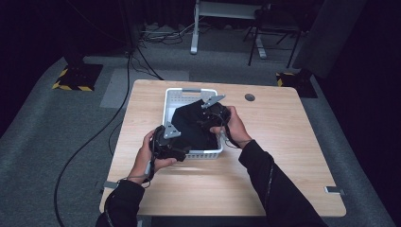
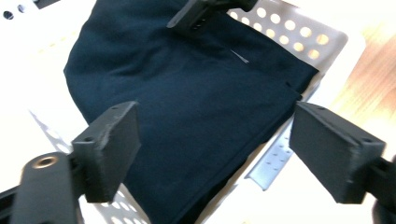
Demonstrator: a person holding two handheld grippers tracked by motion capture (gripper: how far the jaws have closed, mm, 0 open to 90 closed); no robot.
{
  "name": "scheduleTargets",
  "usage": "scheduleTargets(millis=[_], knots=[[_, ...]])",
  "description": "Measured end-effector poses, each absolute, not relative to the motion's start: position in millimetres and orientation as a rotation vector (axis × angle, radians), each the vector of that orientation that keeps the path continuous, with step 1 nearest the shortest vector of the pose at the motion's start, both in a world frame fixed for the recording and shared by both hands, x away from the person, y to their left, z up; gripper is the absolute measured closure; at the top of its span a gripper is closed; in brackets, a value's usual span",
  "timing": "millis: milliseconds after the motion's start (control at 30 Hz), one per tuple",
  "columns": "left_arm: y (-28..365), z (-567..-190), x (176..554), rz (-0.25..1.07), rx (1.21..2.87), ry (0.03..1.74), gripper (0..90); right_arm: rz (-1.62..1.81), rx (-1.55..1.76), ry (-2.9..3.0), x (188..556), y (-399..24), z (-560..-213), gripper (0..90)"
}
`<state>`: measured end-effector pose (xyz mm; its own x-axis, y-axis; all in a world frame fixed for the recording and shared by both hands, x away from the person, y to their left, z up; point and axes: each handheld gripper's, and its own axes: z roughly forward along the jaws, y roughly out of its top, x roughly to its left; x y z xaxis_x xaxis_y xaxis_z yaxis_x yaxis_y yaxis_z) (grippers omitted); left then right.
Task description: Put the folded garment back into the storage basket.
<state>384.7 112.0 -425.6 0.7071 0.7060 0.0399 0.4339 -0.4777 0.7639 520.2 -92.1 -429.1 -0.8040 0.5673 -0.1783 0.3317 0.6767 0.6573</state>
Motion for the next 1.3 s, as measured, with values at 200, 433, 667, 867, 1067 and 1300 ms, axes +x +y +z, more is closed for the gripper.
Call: scheduleTargets(millis=[200,433,667,867,1067,1300], knots=[[100.6,-427.6,376.2,0.494,2.188,0.825,3.9,0.880,0.681,2.488,518.0,-93.5,-427.3,14.4],[93.3,-428.6,367.2,0.540,2.217,0.785,2.9,0.858,0.649,2.505,515.7,-94.0,-426.8,3.9],[87.0,-428.4,356.6,0.598,2.234,0.756,2.8,0.826,0.631,2.515,513.9,-96.9,-426.3,3.5],[85.1,-428.4,349.7,0.626,2.224,0.746,2.9,0.832,0.615,2.513,510.9,-101.6,-420.5,3.6],[82.8,-427.2,344.1,0.658,2.210,0.733,2.5,0.815,0.597,2.504,507.1,-107.6,-414.9,3.6],[79.1,-424.1,340.8,0.667,2.191,0.716,2.2,0.785,0.573,2.490,501.6,-117.2,-408.4,3.6]])
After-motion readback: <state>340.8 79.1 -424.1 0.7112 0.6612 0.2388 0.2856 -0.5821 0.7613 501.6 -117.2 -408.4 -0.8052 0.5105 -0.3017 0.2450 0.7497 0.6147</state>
